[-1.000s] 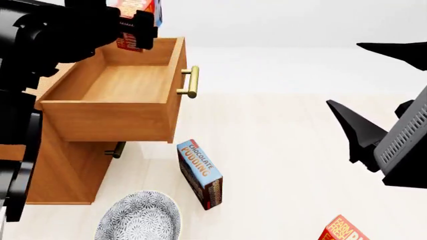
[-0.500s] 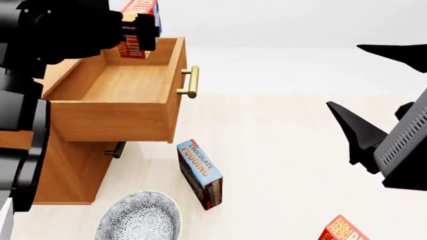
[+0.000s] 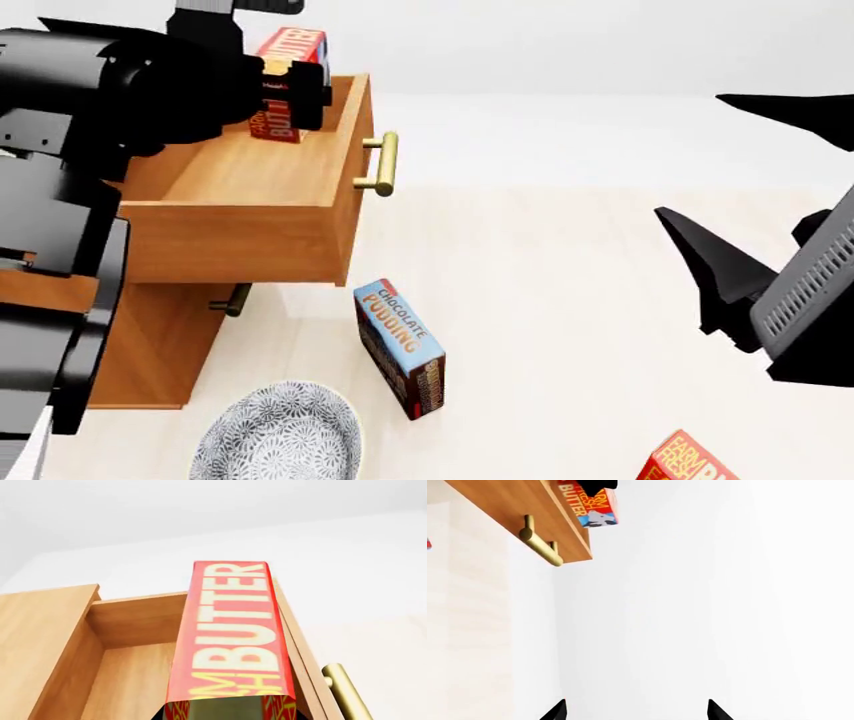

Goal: Put the butter at the front in the top drawer of the cabinet and close it.

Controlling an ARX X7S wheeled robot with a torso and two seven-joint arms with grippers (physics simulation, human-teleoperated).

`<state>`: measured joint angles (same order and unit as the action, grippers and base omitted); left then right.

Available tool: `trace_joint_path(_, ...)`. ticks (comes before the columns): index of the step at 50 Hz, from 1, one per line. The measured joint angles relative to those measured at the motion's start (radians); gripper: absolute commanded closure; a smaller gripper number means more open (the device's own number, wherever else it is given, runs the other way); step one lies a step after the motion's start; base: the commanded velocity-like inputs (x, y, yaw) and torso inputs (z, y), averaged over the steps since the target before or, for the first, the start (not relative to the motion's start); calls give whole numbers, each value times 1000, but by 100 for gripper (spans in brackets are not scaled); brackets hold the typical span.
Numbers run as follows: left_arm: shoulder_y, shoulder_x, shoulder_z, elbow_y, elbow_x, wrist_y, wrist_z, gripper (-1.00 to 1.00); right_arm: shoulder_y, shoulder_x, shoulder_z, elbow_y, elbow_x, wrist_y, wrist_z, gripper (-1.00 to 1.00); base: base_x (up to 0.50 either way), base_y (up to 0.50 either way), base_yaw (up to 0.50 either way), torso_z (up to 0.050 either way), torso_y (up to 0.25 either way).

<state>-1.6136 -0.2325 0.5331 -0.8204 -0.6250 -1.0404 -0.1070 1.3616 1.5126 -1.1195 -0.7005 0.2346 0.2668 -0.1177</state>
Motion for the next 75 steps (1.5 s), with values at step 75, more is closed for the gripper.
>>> trace_joint_path(75,130,-24,27,55,-11,-5,-17,100,-19,-18,20,-9,-5,23,-6,-100,0,0,0,1,1)
